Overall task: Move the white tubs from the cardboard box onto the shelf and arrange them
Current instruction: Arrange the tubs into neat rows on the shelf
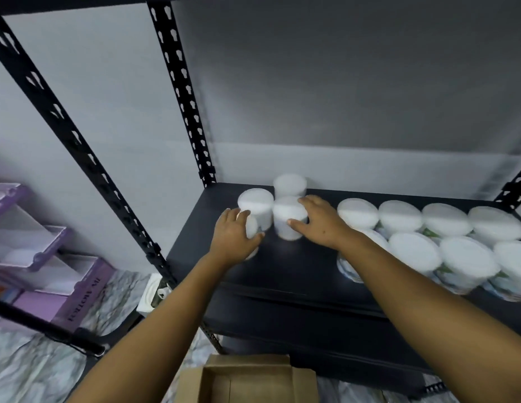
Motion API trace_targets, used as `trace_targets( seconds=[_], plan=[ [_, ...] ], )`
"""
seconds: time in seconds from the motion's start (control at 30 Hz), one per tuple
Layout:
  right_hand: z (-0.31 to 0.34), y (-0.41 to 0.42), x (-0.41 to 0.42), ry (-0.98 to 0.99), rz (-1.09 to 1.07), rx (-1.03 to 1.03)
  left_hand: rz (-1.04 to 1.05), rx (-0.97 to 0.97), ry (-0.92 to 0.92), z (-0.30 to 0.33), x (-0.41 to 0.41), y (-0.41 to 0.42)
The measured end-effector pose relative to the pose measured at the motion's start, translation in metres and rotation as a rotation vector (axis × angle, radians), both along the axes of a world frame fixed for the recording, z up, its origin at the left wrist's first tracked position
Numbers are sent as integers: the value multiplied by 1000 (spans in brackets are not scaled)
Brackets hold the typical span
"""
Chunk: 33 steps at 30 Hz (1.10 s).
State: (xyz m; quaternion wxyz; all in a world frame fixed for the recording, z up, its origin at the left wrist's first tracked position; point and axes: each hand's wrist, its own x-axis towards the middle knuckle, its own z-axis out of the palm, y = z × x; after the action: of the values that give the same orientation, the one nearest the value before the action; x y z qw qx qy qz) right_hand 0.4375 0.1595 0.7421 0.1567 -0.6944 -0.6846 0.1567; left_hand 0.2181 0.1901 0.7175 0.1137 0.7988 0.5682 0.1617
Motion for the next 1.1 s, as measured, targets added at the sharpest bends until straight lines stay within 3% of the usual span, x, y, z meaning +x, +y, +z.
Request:
trace_targets(
  seconds=[0.13,0.27,0.47,0.87,1.1],
  plan=[
    [-7,24,-22,-31,-52,-33,-38,-80,39,-3,-25,17],
    [-11,35,-32,-37,-85,-92,-87,-168,-41,-8,-35,24],
    [-17,40,-31,4,-153,-108,-134,-161,-74,-10,-30,23],
    [-15,-1,6,-139,-107,-144,-170,-186,-76,-14,13,-3],
    [-14,-26,29,-121,-54,-145,-180,-236,-94,-13,29,-11]
  ],
)
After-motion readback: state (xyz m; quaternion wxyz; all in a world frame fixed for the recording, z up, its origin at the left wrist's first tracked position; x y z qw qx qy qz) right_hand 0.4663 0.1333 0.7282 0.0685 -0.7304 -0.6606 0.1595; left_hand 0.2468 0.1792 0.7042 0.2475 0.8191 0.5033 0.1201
